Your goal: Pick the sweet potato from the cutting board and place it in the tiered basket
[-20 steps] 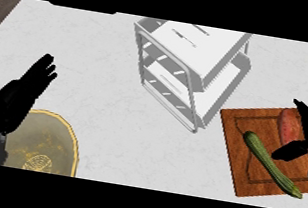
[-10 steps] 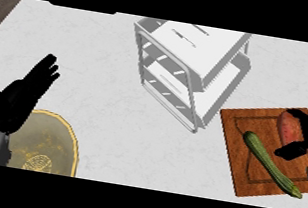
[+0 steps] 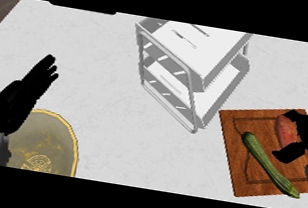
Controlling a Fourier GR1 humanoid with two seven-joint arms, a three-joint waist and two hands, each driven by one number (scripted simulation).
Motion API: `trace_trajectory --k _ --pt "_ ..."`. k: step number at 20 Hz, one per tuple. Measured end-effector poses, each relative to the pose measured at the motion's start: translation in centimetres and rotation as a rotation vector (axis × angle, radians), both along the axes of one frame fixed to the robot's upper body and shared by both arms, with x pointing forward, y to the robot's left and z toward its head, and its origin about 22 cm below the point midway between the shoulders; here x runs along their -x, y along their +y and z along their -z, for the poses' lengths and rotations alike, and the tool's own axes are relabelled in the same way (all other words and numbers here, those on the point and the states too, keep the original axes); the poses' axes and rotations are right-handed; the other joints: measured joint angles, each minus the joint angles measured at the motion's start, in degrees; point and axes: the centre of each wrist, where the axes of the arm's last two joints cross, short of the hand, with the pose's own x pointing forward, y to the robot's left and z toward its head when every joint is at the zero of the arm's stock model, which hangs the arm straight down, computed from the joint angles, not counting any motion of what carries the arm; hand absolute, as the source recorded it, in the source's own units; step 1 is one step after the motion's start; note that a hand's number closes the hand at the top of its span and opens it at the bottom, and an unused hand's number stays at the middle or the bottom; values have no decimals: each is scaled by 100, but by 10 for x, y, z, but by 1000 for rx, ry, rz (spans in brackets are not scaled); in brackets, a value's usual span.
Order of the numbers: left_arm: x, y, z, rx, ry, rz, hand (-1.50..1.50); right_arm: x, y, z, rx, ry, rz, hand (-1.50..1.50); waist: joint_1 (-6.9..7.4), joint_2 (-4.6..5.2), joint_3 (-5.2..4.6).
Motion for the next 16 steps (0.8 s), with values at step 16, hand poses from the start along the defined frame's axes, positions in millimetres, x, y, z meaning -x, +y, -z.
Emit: trace_trajectory --k 16 --pt "7 2 7 -6 4 -31 0 98 -17 -10 97 -404 20 150 -182 -12 50"
